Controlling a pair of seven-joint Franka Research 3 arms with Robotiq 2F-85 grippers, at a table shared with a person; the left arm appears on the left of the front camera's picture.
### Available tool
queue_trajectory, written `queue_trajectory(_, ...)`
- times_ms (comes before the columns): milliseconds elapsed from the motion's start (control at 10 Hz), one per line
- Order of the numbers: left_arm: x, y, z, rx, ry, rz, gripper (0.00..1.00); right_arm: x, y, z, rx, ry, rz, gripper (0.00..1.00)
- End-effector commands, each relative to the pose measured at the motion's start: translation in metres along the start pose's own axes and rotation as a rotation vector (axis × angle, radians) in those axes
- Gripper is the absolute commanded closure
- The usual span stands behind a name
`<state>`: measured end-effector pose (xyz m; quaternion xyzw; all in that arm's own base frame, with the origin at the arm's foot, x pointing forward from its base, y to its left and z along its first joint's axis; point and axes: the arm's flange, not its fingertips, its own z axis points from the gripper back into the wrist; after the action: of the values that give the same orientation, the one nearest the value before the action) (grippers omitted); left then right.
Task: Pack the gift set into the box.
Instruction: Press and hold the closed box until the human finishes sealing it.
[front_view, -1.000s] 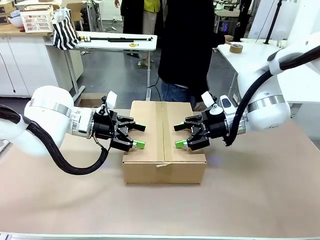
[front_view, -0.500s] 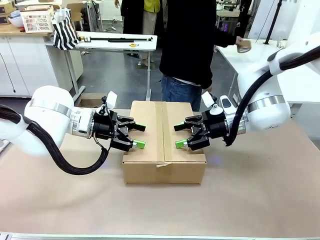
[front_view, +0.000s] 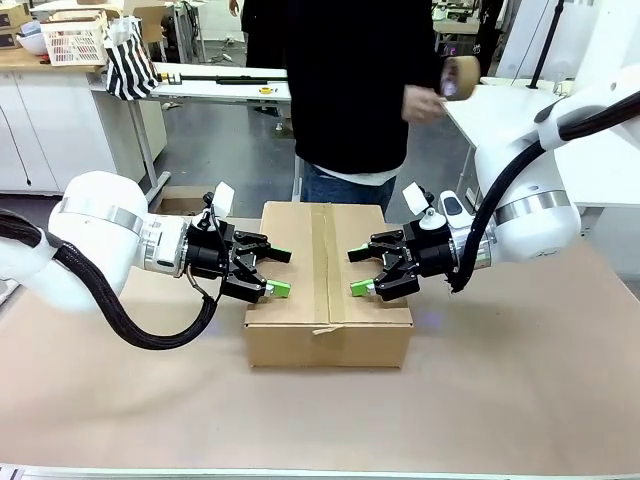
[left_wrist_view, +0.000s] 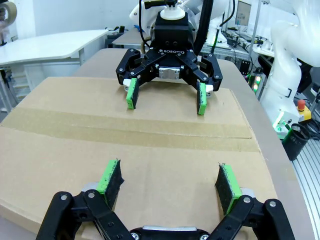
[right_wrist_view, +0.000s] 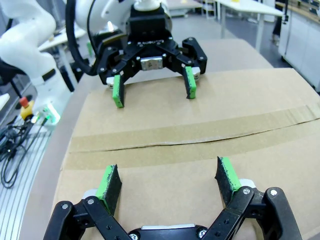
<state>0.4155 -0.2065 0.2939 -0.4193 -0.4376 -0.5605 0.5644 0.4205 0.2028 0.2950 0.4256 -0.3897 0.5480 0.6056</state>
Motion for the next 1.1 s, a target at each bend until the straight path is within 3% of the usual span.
queue_trajectory(0, -0.0025, -0.0014, 0.0003, 0.001, 0.006, -0.010, 0.00, -0.0039, 0.0023, -0.0006, -0.010, -0.004, 0.004, 0.00)
queue_trajectory(1000, -0.0025, -0.0014, 0.0003, 0.001, 0.006, -0.010, 0.00, -0.0039, 0.0023, -0.0006, -0.010, -0.004, 0.004, 0.00)
